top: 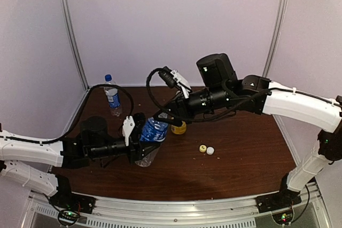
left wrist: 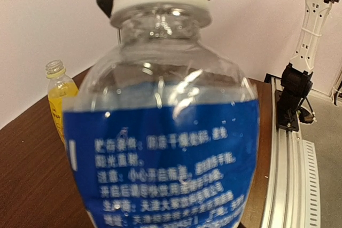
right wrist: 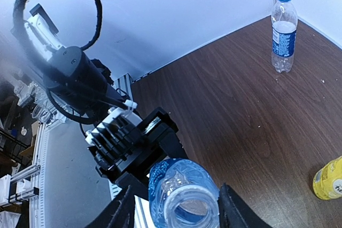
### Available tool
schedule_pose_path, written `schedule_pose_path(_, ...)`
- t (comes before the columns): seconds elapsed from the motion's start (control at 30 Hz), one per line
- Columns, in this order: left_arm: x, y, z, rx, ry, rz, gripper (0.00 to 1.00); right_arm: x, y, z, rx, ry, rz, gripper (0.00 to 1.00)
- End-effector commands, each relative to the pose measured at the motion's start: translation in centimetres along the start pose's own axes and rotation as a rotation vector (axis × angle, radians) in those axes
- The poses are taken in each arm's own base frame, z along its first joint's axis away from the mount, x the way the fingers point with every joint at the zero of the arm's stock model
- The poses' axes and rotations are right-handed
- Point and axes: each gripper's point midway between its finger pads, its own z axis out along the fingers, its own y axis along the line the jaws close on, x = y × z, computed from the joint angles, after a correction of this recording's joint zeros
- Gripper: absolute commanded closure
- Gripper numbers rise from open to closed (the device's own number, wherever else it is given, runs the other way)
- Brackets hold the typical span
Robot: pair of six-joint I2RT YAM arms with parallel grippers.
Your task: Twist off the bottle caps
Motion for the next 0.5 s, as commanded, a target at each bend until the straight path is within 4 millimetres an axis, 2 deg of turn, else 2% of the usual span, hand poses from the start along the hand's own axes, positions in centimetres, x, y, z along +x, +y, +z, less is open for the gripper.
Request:
schedule_pose_path(0.0,-2.4,0.4,0.0,-0.020,-0.067,0.009,0.63,-0.5,0.2,0.6,-0.005,0.011,-0.018,0.49)
schedule_pose_path(0.17,-2.5,0.4,-0.3,-0.023,-0.071,0.008,0.63,0.1,-0.5,1.4,0.019,0.036,-0.019,0.57)
schedule_pose_path(0.33,-2.4,0.7,-0.5,-0.041,-0.073,0.007,0.60,-0.3,-1.1,1.6,0.046,0.031,-0.028,0.80)
schedule_pose_path(0.4,-2.5,1.1,-0.9,-0.065,-0.084,0.006,0.56,-0.7,-1.6,1.5,0.076,0.020,-0.029,0.87)
schedule_pose_path(0.47,-2.6,2.3,-1.4,-0.135,-0.097,-0.006,0.48,-1.3,-2.7,1.3,0.134,0.007,-0.024,0.93)
